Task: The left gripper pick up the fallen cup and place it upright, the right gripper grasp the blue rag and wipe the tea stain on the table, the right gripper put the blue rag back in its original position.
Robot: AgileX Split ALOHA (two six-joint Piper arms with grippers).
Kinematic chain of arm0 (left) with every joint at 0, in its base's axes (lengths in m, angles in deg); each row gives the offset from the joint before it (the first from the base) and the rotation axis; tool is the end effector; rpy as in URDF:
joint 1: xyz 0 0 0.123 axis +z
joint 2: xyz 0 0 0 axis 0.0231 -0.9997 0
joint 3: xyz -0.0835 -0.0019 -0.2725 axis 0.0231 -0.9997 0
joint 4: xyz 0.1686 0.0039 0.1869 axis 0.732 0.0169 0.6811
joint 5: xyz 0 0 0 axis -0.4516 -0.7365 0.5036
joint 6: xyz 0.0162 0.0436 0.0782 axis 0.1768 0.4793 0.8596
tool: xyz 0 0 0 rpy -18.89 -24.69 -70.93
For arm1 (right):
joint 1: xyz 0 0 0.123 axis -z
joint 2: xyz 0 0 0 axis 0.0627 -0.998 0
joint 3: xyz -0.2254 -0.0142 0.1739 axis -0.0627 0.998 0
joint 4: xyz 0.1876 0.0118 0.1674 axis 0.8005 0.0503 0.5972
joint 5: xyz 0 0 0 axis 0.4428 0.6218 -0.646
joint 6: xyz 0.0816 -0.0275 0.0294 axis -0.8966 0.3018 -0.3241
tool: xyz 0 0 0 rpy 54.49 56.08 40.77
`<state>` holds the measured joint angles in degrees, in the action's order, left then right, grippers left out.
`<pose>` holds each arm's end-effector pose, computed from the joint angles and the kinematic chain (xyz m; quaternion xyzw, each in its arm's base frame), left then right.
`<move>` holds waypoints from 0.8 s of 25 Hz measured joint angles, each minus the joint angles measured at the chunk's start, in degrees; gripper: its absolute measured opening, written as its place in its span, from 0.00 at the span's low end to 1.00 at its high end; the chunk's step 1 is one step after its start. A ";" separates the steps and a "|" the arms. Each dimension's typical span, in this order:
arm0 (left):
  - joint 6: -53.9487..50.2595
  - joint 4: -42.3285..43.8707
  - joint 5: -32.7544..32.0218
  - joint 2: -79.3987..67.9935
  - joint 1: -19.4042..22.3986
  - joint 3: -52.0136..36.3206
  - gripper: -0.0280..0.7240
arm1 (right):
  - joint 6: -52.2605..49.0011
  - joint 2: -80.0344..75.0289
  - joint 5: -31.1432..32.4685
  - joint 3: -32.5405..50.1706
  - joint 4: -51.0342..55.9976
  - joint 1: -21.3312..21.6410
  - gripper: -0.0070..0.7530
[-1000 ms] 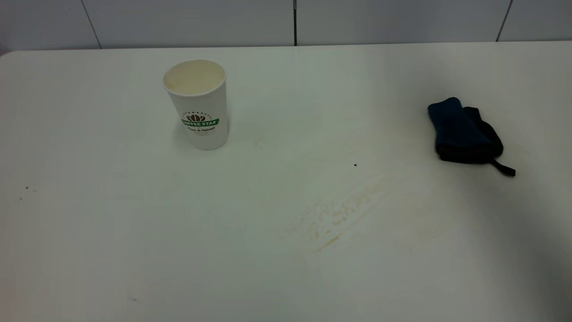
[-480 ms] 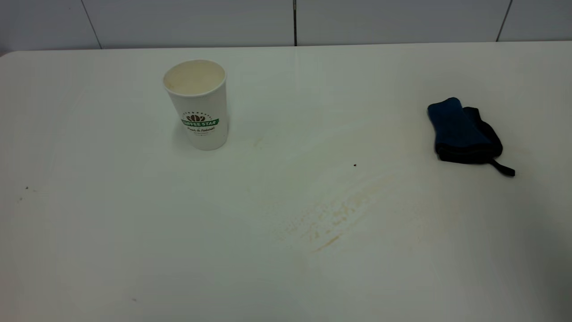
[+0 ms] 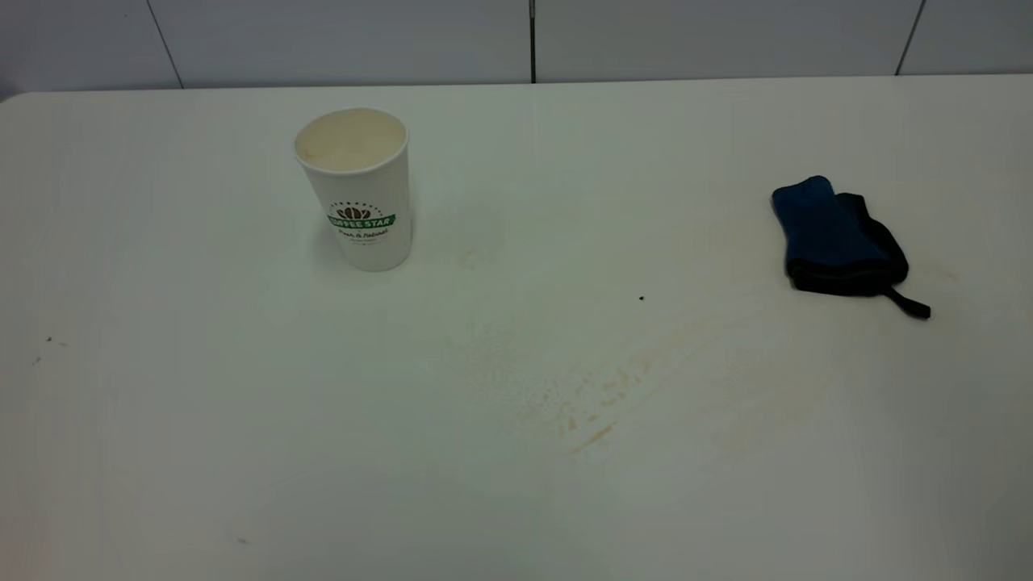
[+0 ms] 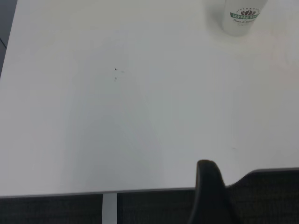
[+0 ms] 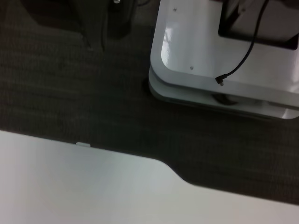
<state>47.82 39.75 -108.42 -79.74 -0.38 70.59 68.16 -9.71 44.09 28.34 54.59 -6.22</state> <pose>-0.0088 -0.0054 0.2676 0.0156 0.8695 -0.0166 0.4933 0.0847 0.0161 0.2620 -0.0520 0.9860 0.0266 0.1560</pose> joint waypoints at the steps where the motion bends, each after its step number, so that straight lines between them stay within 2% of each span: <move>1: 0.00 0.00 0.00 0.00 0.00 0.00 0.68 | -0.21 2.97 -0.40 1.83 -0.36 0.00 0.67; 4: 0.00 0.00 0.00 0.00 0.00 0.00 0.68 | -1.50 9.57 -2.77 3.88 -0.95 0.45 0.67; 8: 0.00 0.00 0.00 0.00 0.00 0.00 0.68 | -2.31 15.91 -8.09 5.22 -0.95 4.31 0.67; 12: 0.00 0.00 0.00 0.00 0.00 0.00 0.68 | -2.37 20.58 -8.14 5.39 -0.95 8.08 0.67; 20: 0.06 0.00 0.00 0.00 0.00 0.00 0.68 | -2.43 35.30 -7.84 5.51 -0.95 8.64 0.67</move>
<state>47.88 39.75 -108.42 -79.74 -0.38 70.59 65.73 25.59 36.25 33.86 53.64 2.42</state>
